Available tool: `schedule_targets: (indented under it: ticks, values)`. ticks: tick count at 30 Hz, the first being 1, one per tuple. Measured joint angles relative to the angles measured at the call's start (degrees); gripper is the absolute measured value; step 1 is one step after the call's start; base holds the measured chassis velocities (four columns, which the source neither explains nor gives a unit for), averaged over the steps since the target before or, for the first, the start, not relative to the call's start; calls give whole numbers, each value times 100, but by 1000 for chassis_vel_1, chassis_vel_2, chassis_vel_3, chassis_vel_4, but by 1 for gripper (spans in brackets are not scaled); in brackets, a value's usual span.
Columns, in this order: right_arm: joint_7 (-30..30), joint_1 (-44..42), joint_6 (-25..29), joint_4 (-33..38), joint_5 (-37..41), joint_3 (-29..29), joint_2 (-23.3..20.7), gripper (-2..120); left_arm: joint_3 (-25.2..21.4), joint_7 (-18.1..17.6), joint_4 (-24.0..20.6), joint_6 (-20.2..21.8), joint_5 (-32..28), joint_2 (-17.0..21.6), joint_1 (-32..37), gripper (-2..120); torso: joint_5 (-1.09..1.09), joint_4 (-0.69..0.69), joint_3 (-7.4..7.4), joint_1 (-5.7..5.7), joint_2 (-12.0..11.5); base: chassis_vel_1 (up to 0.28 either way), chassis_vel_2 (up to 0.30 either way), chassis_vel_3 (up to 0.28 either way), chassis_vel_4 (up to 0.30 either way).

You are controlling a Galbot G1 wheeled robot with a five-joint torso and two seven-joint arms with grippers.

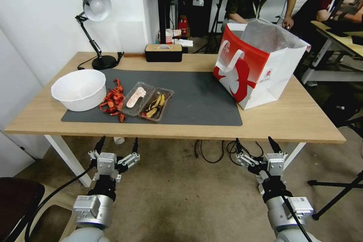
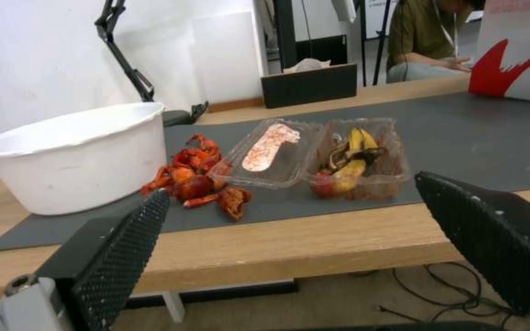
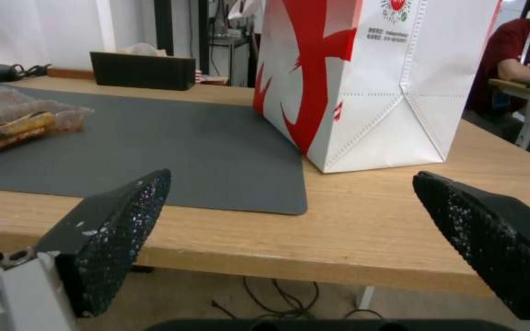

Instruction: Close the disposable takeout box, then place it into the delivery bag.

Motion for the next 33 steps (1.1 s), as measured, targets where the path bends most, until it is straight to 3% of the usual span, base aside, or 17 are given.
schedule_targets:
  ticks: [20,24,26,28,31,33]
  values:
    - [-20,6,-23,5,25,3,-12,100,-8,-1,-1,22,-30,5,-5,100,0,0,0,0,0,0,0,0,0]
    - [-423,127,-470,183,415,162,-243,100,-179,-134,-196,478,-472,113,-127,100,0,0,0,0,0,0,0,0,0]
    - [-866,257,-955,373,843,336,-493,100,-352,-278,-396,949,-924,220,-257,100,0,0,0,0,0,0,0,0,0]
    - [-1004,300,-1107,435,979,390,-569,100,-408,-324,-462,1099,-1073,257,-298,100,1,0,0,0,0,0,0,0,0]
    - [-1594,476,-1755,690,1543,620,-900,100,-646,-520,-738,1751,-1696,409,-469,100,0,0,0,0,0,0,0,0,0]
    - [-1766,527,-1944,763,1712,688,-998,100,-724,-583,-824,1958,-1898,458,-523,100,0,0,0,0,0,0,0,0,0]
